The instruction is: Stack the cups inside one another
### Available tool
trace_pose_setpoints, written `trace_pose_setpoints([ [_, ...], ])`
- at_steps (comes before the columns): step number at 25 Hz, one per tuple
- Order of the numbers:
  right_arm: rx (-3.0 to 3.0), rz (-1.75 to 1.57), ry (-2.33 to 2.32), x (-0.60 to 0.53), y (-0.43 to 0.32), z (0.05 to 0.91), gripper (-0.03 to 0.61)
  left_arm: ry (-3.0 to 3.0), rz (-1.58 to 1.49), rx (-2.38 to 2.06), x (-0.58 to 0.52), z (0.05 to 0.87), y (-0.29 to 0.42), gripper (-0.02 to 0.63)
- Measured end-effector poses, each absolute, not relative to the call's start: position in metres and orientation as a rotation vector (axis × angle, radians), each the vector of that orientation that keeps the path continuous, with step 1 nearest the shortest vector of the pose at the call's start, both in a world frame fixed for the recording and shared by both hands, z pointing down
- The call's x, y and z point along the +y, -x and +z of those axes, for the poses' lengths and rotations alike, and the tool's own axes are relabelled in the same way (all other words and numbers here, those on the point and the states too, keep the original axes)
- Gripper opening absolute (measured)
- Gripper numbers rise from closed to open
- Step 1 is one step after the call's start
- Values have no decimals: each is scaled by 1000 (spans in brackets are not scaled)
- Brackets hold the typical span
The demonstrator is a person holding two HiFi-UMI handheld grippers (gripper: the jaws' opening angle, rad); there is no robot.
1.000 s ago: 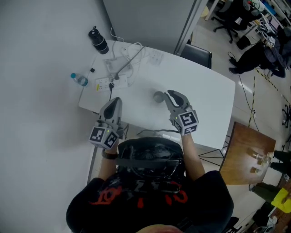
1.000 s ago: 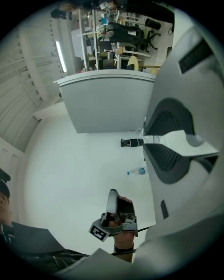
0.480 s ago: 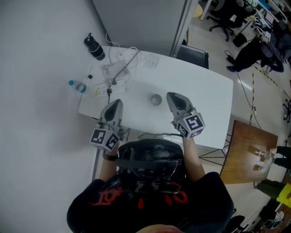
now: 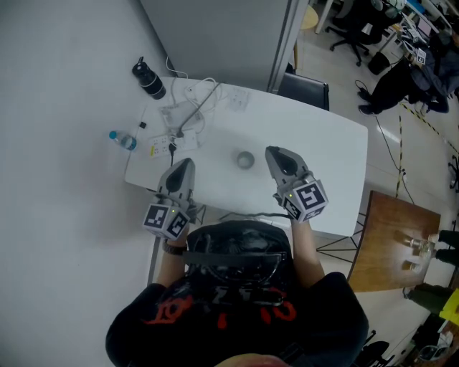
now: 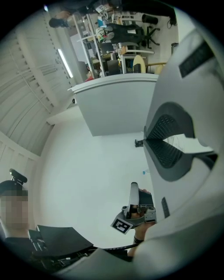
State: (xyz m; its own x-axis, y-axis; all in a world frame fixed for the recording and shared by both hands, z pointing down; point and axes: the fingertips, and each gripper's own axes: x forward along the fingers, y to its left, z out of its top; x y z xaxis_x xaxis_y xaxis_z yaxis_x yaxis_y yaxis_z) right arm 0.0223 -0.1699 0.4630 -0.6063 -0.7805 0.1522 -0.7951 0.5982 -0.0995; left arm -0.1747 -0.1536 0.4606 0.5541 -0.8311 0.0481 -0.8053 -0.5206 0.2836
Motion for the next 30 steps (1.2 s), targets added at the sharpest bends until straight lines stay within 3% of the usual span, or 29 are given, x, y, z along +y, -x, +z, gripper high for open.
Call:
trace_pose_setpoints([
  [30,-2727,218,-1405,-167,-49,463,3,-2558,-96,-1283,-156,456,143,-5],
])
